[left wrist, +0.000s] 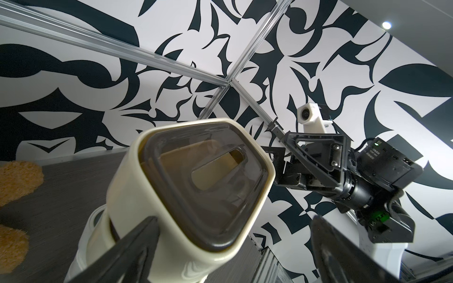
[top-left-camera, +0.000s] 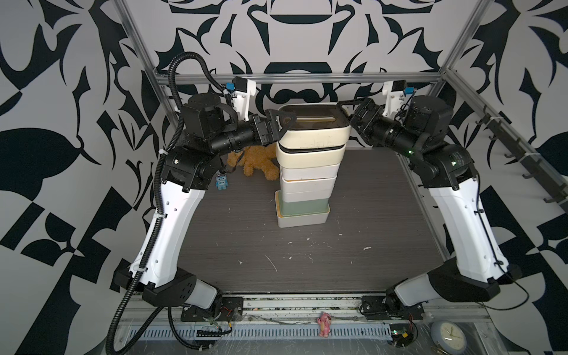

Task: Stack the tissue boxes
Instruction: Place the tissue box at the tissue box.

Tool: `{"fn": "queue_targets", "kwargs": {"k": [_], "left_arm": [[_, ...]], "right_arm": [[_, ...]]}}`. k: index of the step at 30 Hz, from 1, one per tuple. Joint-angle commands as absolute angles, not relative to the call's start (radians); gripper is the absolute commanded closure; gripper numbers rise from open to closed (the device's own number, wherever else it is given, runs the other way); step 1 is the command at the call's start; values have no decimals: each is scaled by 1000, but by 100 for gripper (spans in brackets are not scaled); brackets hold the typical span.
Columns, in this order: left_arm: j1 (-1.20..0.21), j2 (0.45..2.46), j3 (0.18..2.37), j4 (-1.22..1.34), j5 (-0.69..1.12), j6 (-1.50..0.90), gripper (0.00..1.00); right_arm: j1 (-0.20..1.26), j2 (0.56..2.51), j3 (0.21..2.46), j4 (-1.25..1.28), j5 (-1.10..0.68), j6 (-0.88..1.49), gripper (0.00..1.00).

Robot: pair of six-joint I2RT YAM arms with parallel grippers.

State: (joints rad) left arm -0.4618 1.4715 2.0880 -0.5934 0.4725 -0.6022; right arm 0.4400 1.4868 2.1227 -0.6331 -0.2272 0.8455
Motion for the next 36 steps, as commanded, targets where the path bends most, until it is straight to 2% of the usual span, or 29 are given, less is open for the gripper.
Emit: {"fn": "queue_targets", "kwargs": {"k": [1, 12, 20, 25, 29, 36], "left_arm": [[-460, 1445, 2065, -561, 500, -613, 1], [-460, 1436, 2064, -592, 464, -592, 1], [-460, 1404, 2108, -695, 299, -486, 1], [-460, 1324, 2062, -783, 256, -385, 1], [-459, 1164, 1874, -860, 231, -334, 1], [-459, 861, 1369, -834, 102, -370, 1]], "right_arm": [[445, 1460, 2120, -572, -262, 860, 1], [445, 1445, 2117, -603, -197, 824, 1], [446, 1399, 2122, -675, -36, 714, 1], [445, 1307, 2055, -716, 114, 530, 1], [443, 1119, 1798, -638, 248, 432, 1], [440, 910, 1398, -589, 296, 320, 1]]}}
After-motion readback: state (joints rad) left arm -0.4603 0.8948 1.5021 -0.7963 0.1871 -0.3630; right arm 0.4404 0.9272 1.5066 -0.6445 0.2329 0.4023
